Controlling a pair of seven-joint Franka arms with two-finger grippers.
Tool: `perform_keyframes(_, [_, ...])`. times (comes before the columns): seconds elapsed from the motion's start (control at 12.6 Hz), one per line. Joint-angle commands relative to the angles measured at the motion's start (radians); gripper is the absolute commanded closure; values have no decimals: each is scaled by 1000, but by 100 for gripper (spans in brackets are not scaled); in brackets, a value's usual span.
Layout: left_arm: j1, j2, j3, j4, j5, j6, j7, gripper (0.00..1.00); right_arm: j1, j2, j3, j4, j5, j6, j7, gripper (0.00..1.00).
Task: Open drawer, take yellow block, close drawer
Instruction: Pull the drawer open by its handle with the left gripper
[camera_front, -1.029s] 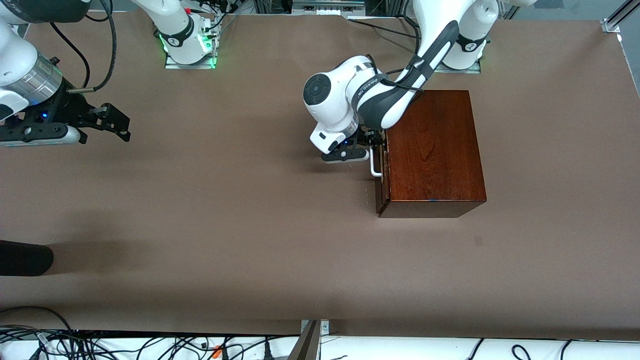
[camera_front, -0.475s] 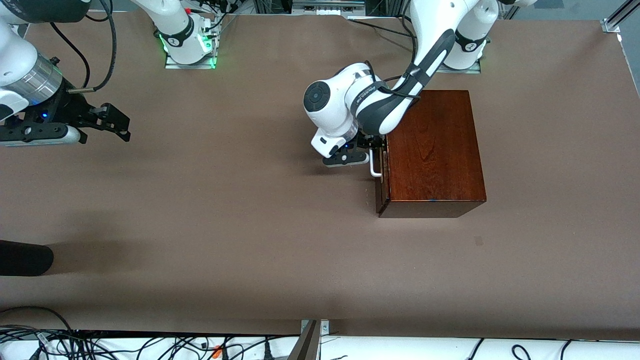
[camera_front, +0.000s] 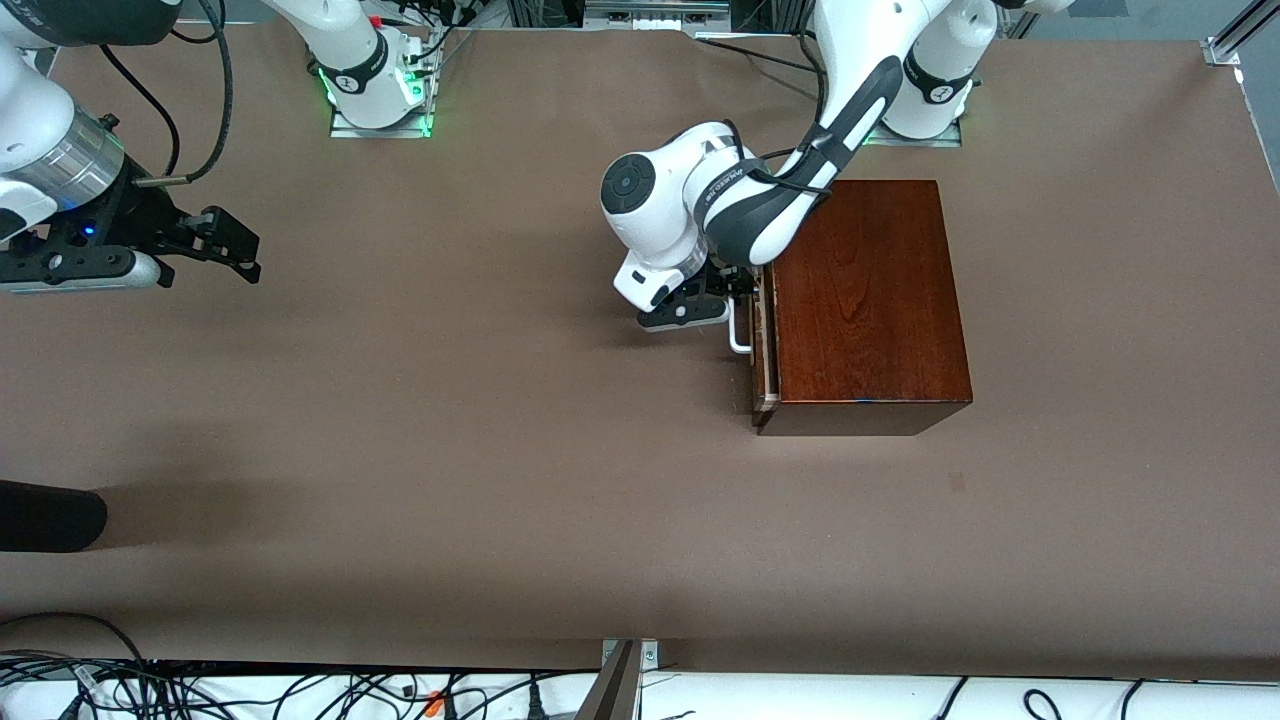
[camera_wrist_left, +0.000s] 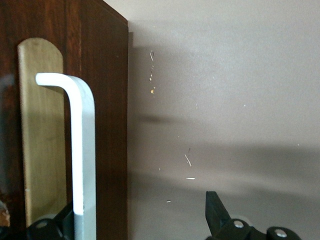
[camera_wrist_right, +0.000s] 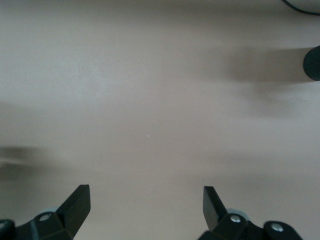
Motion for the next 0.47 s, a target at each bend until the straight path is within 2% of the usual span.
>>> perform_keyframes(0.0, [-26, 40, -8, 30, 7, 73, -56, 0, -11, 9, 3, 21, 19, -13, -1, 0])
perform_keyframes(0.4, [-37, 56, -9, 36, -51, 139, -90, 0, -11, 9, 3, 21, 19, -13, -2, 0])
